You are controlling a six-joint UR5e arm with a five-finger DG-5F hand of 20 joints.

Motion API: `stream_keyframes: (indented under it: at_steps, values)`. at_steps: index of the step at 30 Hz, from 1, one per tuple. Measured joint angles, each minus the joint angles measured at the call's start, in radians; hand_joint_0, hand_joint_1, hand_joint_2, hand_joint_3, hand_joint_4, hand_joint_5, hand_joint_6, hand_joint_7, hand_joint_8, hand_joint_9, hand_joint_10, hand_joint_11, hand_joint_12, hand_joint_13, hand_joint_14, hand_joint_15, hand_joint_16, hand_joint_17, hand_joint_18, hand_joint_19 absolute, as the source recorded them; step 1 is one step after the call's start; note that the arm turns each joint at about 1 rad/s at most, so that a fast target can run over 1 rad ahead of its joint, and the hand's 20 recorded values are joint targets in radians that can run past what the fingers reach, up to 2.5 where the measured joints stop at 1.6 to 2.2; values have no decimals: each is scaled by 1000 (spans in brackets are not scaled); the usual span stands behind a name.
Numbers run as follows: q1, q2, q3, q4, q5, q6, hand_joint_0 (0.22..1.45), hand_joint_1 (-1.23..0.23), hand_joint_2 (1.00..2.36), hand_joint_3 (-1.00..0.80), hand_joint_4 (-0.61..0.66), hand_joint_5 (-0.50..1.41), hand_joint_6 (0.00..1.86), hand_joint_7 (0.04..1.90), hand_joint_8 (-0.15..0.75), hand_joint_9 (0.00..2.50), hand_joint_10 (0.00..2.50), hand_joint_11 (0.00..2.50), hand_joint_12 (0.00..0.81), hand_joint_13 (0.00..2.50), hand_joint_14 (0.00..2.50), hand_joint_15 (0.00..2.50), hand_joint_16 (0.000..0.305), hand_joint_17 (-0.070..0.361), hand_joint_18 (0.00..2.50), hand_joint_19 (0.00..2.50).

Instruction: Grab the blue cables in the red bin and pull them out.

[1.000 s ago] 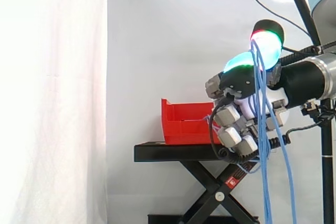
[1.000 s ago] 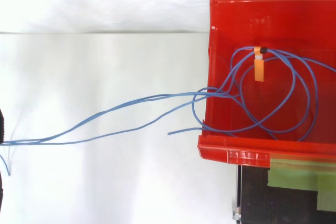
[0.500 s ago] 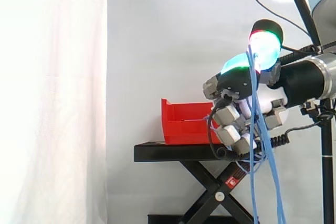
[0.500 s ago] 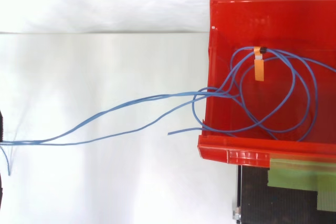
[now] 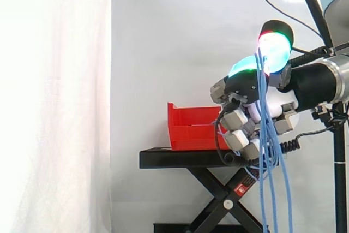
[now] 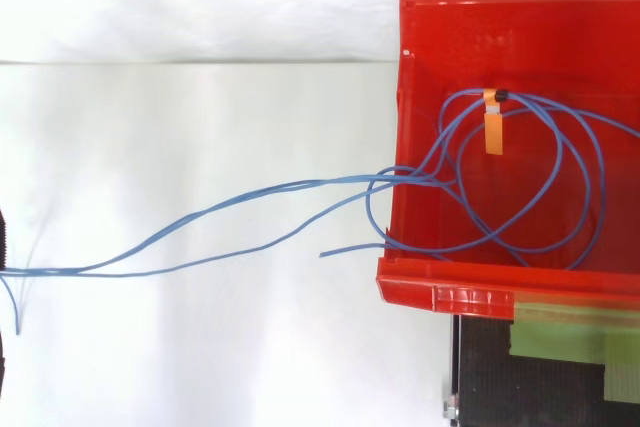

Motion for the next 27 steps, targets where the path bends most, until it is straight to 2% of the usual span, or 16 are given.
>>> stream_keyframes:
  at_steps: [27]
  values:
    - [2,0,1,0,-3,0,780,-936,1000,-1000,171,507,978,415,261,721,20,651,360,735,20,581,48,108,683,753]
